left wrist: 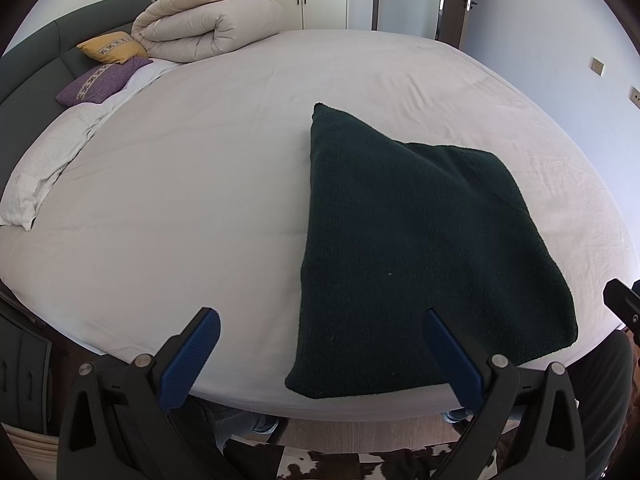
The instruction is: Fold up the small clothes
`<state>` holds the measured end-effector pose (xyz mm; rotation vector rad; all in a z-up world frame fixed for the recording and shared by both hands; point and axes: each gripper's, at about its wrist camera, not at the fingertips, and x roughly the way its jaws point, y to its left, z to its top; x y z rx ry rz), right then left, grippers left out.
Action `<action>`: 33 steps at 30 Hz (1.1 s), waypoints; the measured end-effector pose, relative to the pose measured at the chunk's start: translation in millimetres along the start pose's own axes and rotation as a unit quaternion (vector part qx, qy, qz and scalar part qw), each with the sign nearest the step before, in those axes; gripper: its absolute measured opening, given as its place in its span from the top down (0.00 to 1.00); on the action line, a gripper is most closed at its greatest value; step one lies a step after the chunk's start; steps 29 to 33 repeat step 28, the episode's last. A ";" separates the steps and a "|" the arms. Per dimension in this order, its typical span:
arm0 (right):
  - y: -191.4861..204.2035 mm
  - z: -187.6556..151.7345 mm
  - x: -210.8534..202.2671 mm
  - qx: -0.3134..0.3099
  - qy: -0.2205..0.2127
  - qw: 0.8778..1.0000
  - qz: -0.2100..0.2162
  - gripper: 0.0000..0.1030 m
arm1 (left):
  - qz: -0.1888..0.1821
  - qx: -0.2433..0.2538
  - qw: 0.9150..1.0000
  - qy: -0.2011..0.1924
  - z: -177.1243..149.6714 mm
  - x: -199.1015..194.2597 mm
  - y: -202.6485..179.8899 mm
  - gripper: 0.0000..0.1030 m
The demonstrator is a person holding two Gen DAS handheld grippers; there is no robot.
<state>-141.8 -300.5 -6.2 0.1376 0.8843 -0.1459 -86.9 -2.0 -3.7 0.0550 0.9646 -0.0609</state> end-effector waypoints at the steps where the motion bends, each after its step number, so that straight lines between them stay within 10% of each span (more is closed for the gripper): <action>1: 0.1 0.0 -0.1 0.000 0.000 1.000 0.000 0.03 | 0.000 0.000 1.000 0.000 0.0 0.0 0.0 0.00; 33: -3.4 1.5 5.2 0.001 0.007 1.000 0.006 0.03 | -0.003 -0.003 1.000 0.004 -2.6 2.7 2.1 0.00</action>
